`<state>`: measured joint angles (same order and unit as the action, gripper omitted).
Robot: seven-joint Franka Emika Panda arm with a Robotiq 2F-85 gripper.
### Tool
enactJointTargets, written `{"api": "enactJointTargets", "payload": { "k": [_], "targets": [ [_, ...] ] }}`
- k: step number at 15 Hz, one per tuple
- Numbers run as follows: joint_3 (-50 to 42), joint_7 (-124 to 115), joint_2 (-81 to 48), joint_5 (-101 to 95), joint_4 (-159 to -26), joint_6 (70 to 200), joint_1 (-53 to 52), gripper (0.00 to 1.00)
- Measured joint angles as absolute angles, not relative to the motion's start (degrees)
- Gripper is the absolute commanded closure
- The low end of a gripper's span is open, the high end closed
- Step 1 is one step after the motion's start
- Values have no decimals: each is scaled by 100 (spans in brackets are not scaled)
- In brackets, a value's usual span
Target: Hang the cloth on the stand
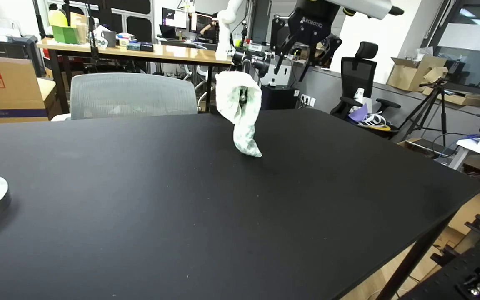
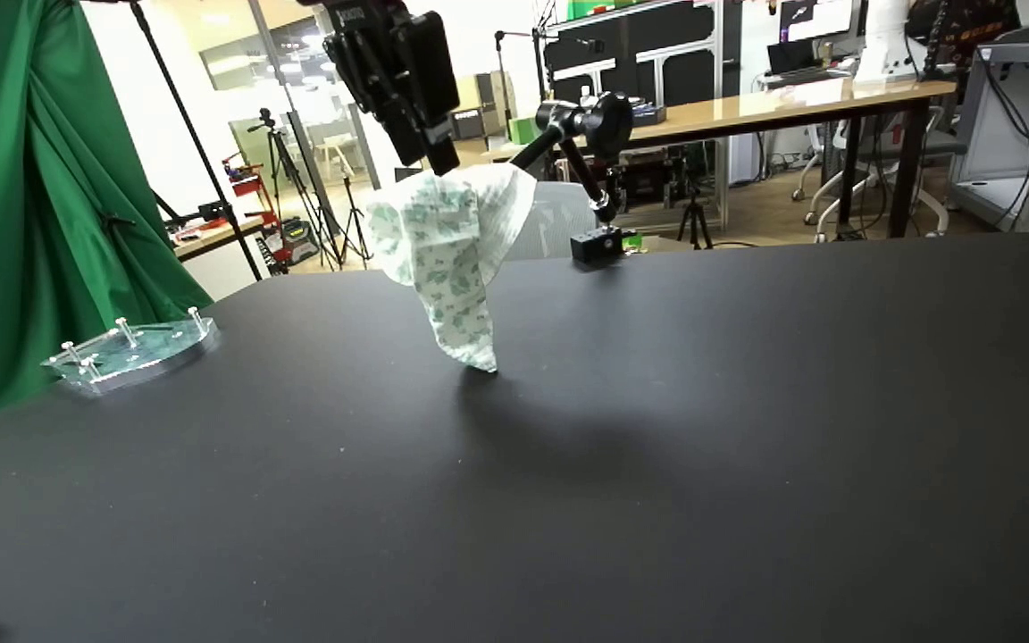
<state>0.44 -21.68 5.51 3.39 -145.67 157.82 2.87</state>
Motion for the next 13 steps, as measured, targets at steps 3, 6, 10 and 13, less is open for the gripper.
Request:
{"api": "enactJointTargets", "payload": {
  "k": [3,6,10,13],
  "targets": [
    [58,-1994,649,455,-14585,15735,198,0],
    [61,-1080,842,824,-14621,15272,-3,0],
    [110,-516,1196,732,-14665,14571,-122,0],
    [159,-385,1459,637,-14720,14206,-132,0]
  ]
}}
